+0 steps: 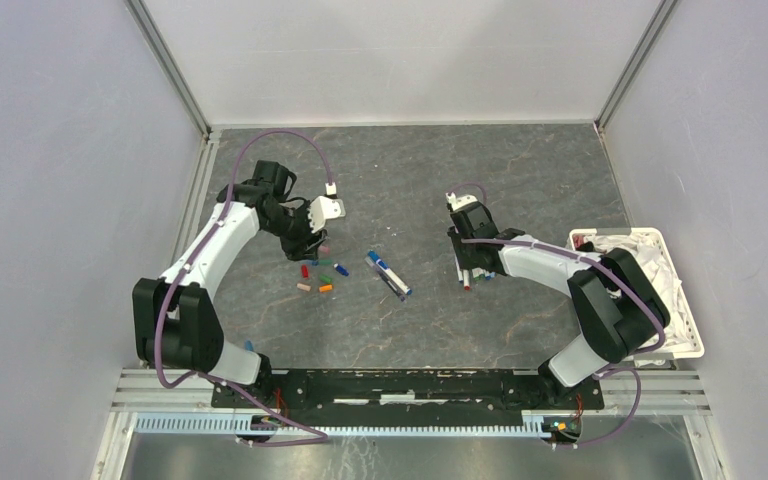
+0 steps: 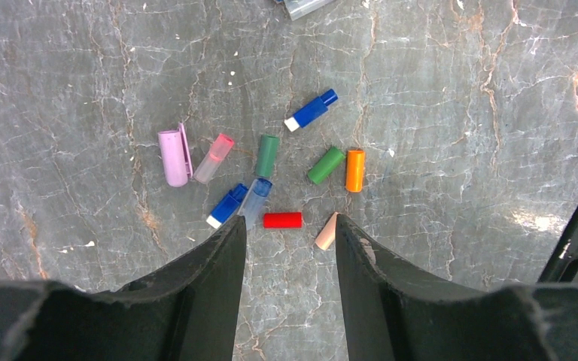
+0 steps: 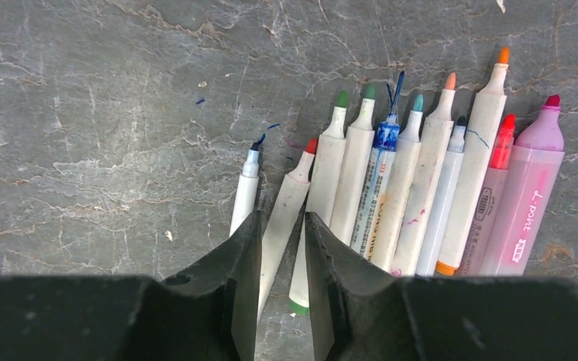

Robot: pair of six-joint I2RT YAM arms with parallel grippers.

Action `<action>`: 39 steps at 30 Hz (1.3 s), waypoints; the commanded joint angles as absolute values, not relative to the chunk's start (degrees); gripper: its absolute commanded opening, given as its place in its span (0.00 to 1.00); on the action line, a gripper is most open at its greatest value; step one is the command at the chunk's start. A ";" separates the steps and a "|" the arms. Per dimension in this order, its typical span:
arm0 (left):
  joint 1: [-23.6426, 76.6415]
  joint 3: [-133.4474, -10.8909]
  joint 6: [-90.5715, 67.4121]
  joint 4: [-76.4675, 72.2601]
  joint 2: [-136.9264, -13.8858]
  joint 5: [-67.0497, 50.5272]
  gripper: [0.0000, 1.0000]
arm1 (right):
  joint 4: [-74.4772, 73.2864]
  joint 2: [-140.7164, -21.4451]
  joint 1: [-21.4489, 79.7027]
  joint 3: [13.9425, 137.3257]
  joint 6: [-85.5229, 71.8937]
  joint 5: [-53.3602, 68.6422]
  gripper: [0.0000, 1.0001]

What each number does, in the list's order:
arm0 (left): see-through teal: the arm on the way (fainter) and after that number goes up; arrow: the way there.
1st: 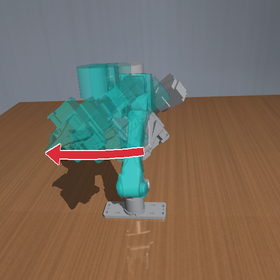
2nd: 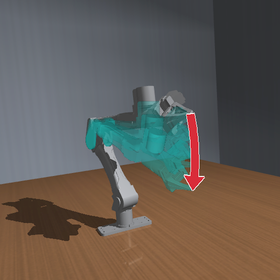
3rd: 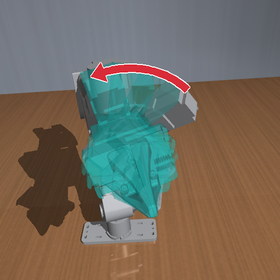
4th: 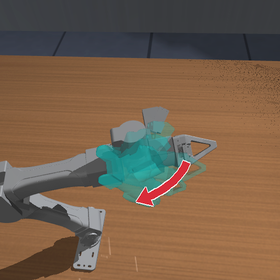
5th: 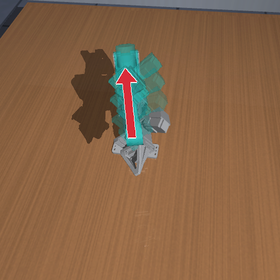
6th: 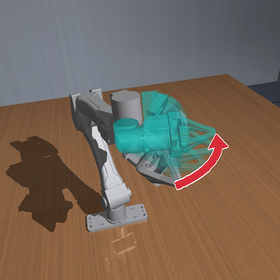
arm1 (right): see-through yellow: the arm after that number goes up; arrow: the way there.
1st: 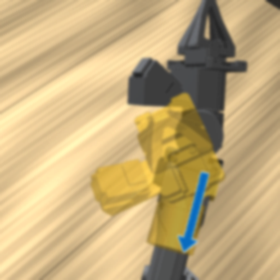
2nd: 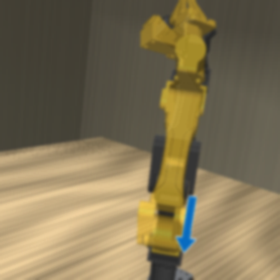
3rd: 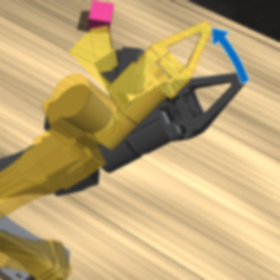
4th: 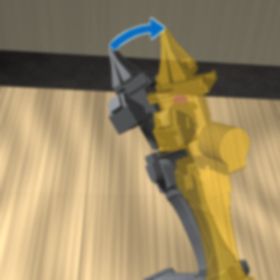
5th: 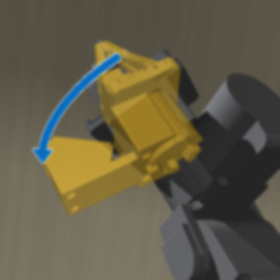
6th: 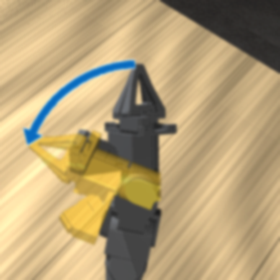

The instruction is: Open the pen caps

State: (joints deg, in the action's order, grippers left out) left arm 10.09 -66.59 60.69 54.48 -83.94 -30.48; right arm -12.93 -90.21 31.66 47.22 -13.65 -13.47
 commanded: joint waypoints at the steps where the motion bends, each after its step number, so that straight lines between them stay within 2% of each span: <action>1: 10.28 -68.55 58.26 56.34 -82.12 -32.25 0.54 | -11.43 -88.25 31.81 46.59 -13.61 -15.60 0.32; 12: 10.04 -70.83 55.50 56.68 -81.39 -33.32 0.54 | -12.01 -81.64 33.05 48.34 -14.66 -15.31 0.29; 14: 9.79 -72.36 54.09 56.92 -81.48 -33.40 0.54 | -11.95 -81.64 34.87 49.43 -14.34 -14.17 0.31; 18: 9.43 -76.15 52.24 58.56 -81.82 -31.24 0.55 | -11.86 -84.55 40.17 52.19 -13.19 -9.98 0.43; 22: 8.55 -78.40 51.73 59.89 -81.49 -28.52 0.56 | -10.88 -89.74 45.49 54.38 -12.48 -9.21 0.46; 24: 8.07 -78.42 51.58 59.60 -80.64 -27.84 0.65 | -10.41 -92.01 47.11 55.46 -12.48 -8.31 0.46; 28: 7.74 -78.13 51.16 59.38 -79.49 -27.33 0.66 | -9.60 -95.52 49.37 57.26 -12.35 -6.77 0.45; 29: 7.73 -78.05 50.95 59.41 -79.41 -27.45 0.86 | -9.67 -96.14 49.60 57.66 -12.31 -6.54 0.45; 30: 7.73 -78.01 50.95 59.70 -79.50 -27.81 0.95 | -9.71 -96.87 49.73 57.95 -12.23 -6.28 0.45; 39: 7.74 -78.15 50.19 59.98 -79.80 -29.68 1.00 | -9.23 -98.14 50.17 58.59 -12.48 -6.16 0.45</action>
State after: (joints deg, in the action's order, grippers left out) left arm 7.94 -76.49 52.42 59.66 -81.21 -28.23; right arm -10.63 -98.10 49.78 56.23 -12.69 -6.02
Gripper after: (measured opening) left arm 0.988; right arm 0.443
